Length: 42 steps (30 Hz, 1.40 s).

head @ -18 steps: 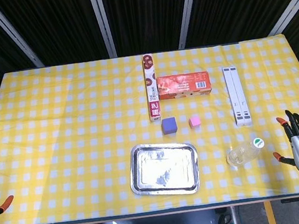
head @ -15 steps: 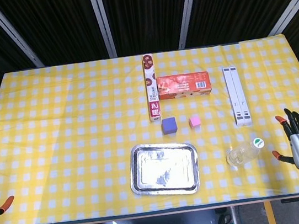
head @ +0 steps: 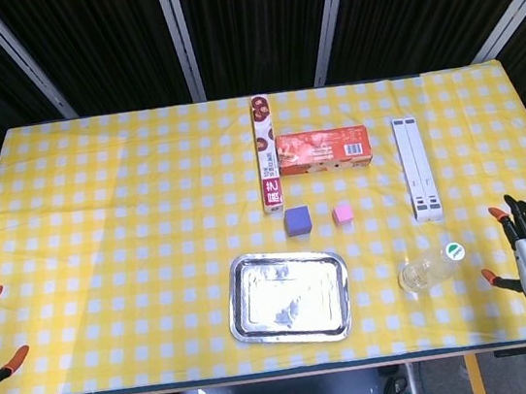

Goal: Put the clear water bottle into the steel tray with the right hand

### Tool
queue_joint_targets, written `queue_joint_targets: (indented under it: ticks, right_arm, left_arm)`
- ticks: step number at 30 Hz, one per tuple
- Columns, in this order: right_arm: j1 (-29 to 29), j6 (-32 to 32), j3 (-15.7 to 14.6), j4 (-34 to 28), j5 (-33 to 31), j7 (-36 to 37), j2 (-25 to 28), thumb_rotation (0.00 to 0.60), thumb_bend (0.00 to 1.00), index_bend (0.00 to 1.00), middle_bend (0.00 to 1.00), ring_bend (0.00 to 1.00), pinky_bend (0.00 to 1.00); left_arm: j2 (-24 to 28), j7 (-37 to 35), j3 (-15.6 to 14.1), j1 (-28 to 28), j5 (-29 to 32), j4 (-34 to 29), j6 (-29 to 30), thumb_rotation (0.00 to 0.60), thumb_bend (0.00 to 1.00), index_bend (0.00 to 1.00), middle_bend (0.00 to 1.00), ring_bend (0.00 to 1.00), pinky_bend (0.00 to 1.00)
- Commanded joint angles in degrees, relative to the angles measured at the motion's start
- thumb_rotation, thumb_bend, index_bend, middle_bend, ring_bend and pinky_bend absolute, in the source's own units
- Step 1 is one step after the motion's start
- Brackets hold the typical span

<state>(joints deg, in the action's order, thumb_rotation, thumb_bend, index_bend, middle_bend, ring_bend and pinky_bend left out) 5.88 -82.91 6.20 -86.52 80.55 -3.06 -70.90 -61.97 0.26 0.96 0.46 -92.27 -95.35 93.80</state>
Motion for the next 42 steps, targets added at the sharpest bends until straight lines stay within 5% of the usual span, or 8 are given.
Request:
queue_joint_targets:
  ticks: [1, 17, 24, 42]
  right_arm:
    - [0.14, 1.21, -0.63, 0.14, 0.16, 0.99, 0.14, 0.6, 0.13, 0.17, 0.0, 0.0, 0.0]
    - [2.23, 10.37, -3.16, -3.41, 1.54, 17.28, 4.16, 0.6, 0.13, 0.16, 0.0, 0.0, 0.0]
    - [4.09, 13.92, -4.07, -4.0, 2.22, 17.96, 3.11, 0.6, 0.13, 0.16, 0.0, 0.0, 0.0]
    - [7.7, 21.97, -1.46, -3.51, -1.55, 40.9, -2.05, 0.6, 0.13, 0.16, 0.03, 0.0, 0.0]
  left_arm:
    - [0.01, 0.44, -0.12, 0.06, -0.07, -0.29, 0.04, 0.6, 0.22, 0.13, 0.0, 0.0, 0.0]
    - [-0.82, 3.24, -0.49, -0.07, -0.72, -0.7, -0.41, 0.6, 0.22, 0.13, 0.0, 0.0, 0.0]
    - [-0.65, 3.09, -0.68, 0.24, -1.16, -0.93, 0.2, 0.6, 0.22, 0.13, 0.0, 0.0, 0.0]
    - [-0.56, 2.9, -0.55, 0.22, -1.0, -0.79, 0.18, 0.6, 0.22, 0.13, 0.0, 0.0, 0.0]
